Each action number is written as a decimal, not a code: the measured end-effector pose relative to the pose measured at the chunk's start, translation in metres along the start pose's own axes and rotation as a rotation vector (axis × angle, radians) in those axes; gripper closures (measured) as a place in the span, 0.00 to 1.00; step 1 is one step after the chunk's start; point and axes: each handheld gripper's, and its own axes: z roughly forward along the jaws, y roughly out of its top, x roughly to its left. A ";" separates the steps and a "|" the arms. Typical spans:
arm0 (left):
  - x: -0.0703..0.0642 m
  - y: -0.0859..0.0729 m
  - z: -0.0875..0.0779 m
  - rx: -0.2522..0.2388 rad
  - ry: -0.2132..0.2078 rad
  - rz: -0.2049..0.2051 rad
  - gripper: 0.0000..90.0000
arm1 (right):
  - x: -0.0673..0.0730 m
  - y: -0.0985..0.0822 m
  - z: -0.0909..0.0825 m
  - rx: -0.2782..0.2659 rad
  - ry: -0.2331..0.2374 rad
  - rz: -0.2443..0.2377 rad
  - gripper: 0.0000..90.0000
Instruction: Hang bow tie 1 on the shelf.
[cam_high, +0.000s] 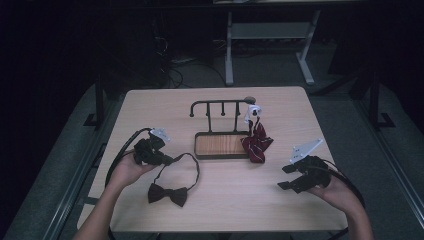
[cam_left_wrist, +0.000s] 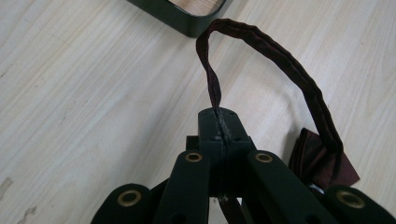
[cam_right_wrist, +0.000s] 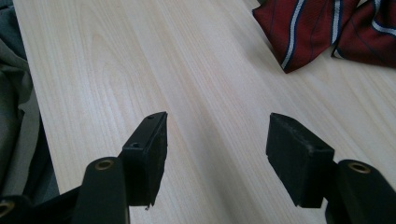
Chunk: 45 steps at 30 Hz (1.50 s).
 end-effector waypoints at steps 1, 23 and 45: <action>-0.001 0.000 -0.001 -0.004 -0.003 -0.004 0.99 | 0.000 0.000 0.000 0.004 -0.001 0.000 0.42; -0.009 0.005 -0.030 -0.027 -0.033 0.026 0.99 | -0.001 -0.001 0.000 -0.005 0.004 0.008 0.42; -0.014 0.019 -0.057 -0.040 -0.050 0.055 0.99 | -0.003 0.001 -0.001 -0.008 0.009 0.005 0.43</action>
